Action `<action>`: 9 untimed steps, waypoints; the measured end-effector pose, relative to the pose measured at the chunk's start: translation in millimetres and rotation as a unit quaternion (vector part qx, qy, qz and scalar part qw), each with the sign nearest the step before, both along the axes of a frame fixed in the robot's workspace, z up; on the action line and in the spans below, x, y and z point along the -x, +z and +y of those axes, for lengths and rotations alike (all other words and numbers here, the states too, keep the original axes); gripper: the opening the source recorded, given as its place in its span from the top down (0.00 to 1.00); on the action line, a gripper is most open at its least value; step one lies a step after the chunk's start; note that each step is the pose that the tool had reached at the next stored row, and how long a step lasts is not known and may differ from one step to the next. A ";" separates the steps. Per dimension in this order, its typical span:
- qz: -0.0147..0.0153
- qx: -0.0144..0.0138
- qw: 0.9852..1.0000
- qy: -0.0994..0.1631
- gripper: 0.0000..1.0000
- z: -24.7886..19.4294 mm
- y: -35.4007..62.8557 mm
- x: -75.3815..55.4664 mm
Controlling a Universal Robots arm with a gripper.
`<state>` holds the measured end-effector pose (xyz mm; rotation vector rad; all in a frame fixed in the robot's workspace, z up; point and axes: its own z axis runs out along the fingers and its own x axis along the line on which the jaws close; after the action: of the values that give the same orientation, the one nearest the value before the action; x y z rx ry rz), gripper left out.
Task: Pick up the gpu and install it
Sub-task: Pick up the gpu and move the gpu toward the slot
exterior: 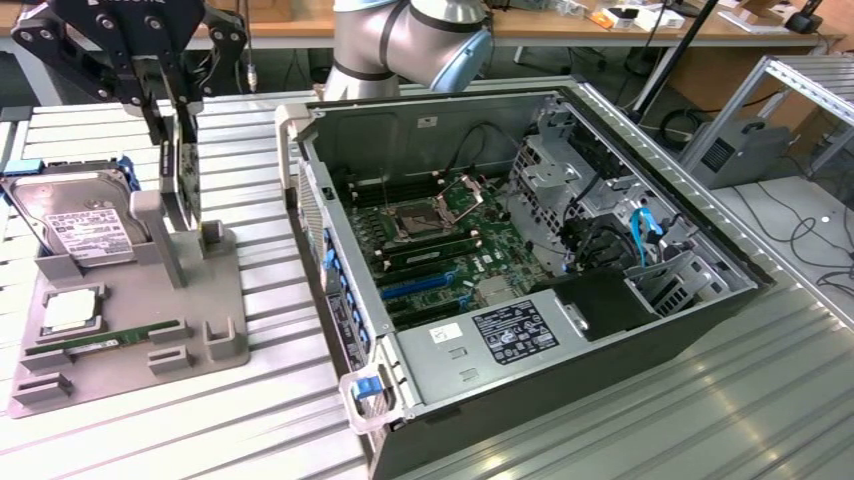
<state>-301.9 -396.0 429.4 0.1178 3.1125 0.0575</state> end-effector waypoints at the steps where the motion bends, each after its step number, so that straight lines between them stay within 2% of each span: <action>1: 0.000 0.000 1.000 0.000 0.73 0.0 0.9 0.0; 9: 0.000 0.000 1.000 0.000 0.73 0.0 8.1 0.0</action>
<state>-301.9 -396.0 437.5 0.1178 3.1124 0.0576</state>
